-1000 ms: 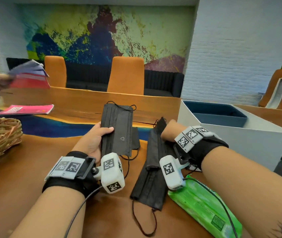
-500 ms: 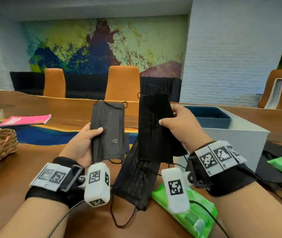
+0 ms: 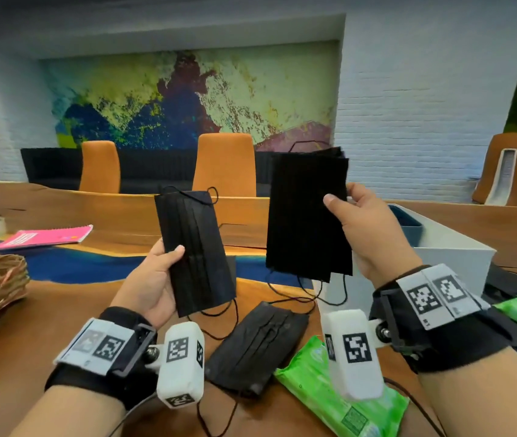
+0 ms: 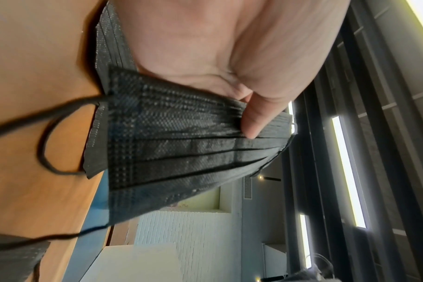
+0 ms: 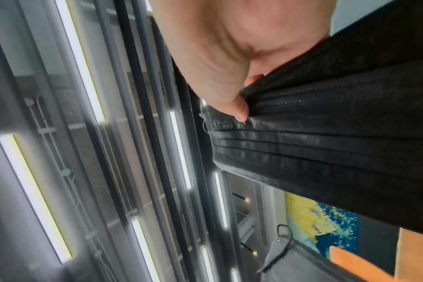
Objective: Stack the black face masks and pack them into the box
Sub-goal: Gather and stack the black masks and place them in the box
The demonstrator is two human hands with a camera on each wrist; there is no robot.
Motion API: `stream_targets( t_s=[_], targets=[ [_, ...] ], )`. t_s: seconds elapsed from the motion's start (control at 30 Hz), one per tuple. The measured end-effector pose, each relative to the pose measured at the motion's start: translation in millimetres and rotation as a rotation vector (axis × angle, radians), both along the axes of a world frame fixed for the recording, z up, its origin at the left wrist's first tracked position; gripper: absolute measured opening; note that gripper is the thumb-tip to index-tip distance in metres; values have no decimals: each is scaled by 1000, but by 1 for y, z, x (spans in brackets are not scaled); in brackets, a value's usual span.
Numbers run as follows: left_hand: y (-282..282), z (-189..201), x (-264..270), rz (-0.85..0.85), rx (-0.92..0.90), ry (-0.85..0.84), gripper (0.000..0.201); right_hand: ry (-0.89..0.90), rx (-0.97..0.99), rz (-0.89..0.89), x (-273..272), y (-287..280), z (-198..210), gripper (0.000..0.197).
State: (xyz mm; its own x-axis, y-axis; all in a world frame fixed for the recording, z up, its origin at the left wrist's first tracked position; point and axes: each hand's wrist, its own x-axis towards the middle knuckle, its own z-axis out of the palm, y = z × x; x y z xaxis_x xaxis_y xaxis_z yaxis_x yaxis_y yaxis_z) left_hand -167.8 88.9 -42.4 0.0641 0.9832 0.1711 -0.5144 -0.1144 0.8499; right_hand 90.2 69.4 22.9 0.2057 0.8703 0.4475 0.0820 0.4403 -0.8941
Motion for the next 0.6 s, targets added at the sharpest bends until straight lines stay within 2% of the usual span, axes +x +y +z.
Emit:
stream_targets(
  t_s=[0.07,0.2,0.3,0.6],
  targets=[
    [-4,1,2,-22,7,-5,35,79,-21,85,0,-2,4,14],
    [-9,2,11,-83,30,25,37,215,-104,350,-6,-7,3,19],
    [-11,0,20,-164,49,70,39,235,-164,499,-19,-5,-7,22],
    [-11,-4,28,-262,61,146,34,310,-313,581,-43,13,-40,34]
  ],
)
